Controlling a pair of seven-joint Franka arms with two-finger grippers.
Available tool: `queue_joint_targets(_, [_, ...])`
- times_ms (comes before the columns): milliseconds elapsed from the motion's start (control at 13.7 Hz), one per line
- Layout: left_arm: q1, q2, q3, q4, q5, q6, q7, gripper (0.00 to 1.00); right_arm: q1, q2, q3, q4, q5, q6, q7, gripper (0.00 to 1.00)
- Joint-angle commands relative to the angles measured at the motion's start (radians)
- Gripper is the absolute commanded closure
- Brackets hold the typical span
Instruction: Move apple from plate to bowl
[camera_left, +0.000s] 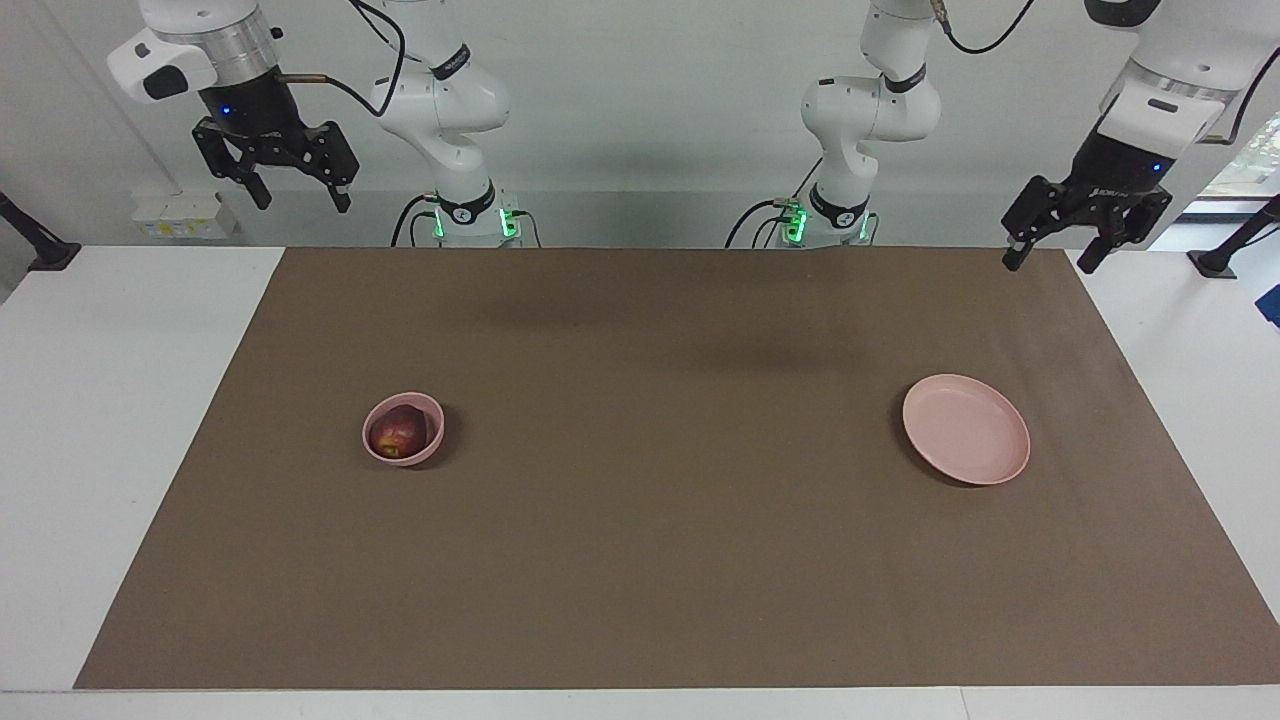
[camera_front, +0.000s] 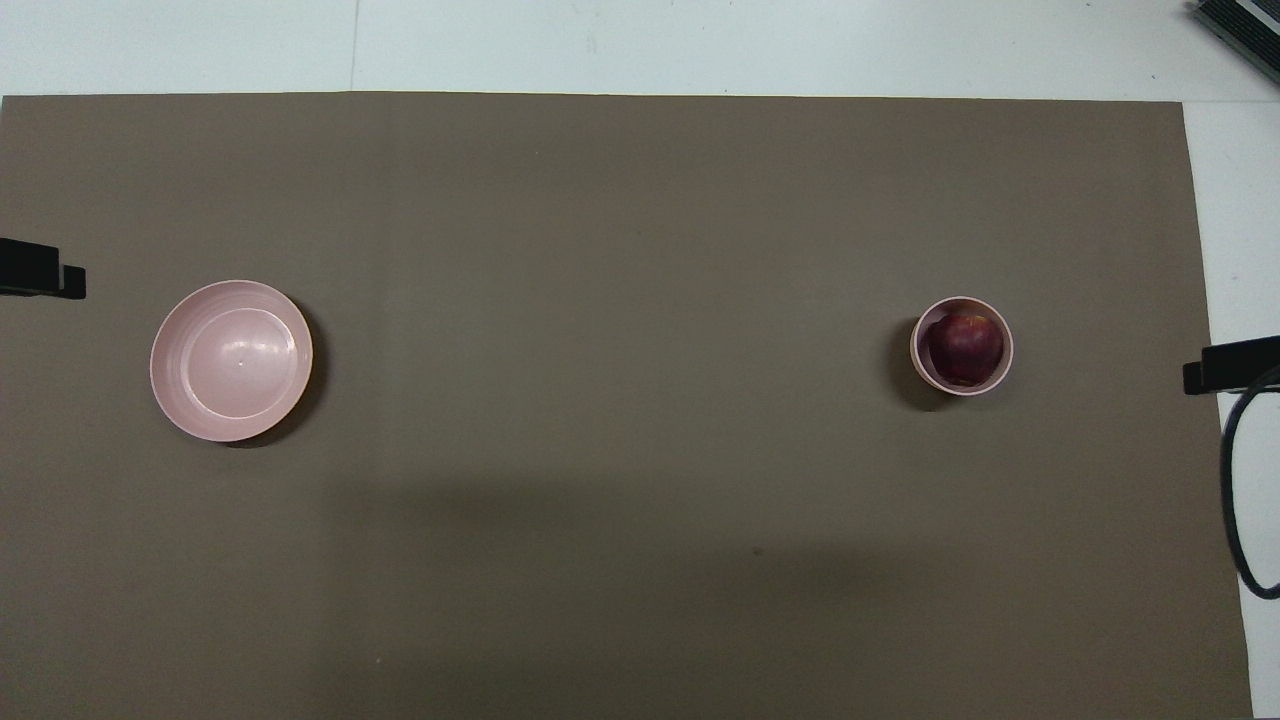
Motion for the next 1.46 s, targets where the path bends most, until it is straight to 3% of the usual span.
queue_joint_targets(0, [-0.006,0.013,0.008,0.078,0.029,-0.104,-0.004,0.00,-0.013,-0.027,0.003,-0.028,-0.010,-0.014,0.010,0.00])
queue_joint_targets(366, [0.033,0.011,-0.044,0.110,0.034,-0.199,-0.008,0.00,-0.013,-0.036,0.000,-0.041,-0.021,-0.022,-0.004,0.00])
queue_joint_targets(585, [0.025,-0.032,-0.055,0.086,0.031,-0.198,-0.013,0.00,-0.013,-0.050,0.002,-0.062,-0.019,-0.021,-0.004,0.00])
queue_joint_targets(1390, [0.027,-0.053,-0.051,0.061,0.098,-0.236,0.053,0.00,-0.013,-0.058,0.003,-0.073,-0.018,-0.019,-0.006,0.00])
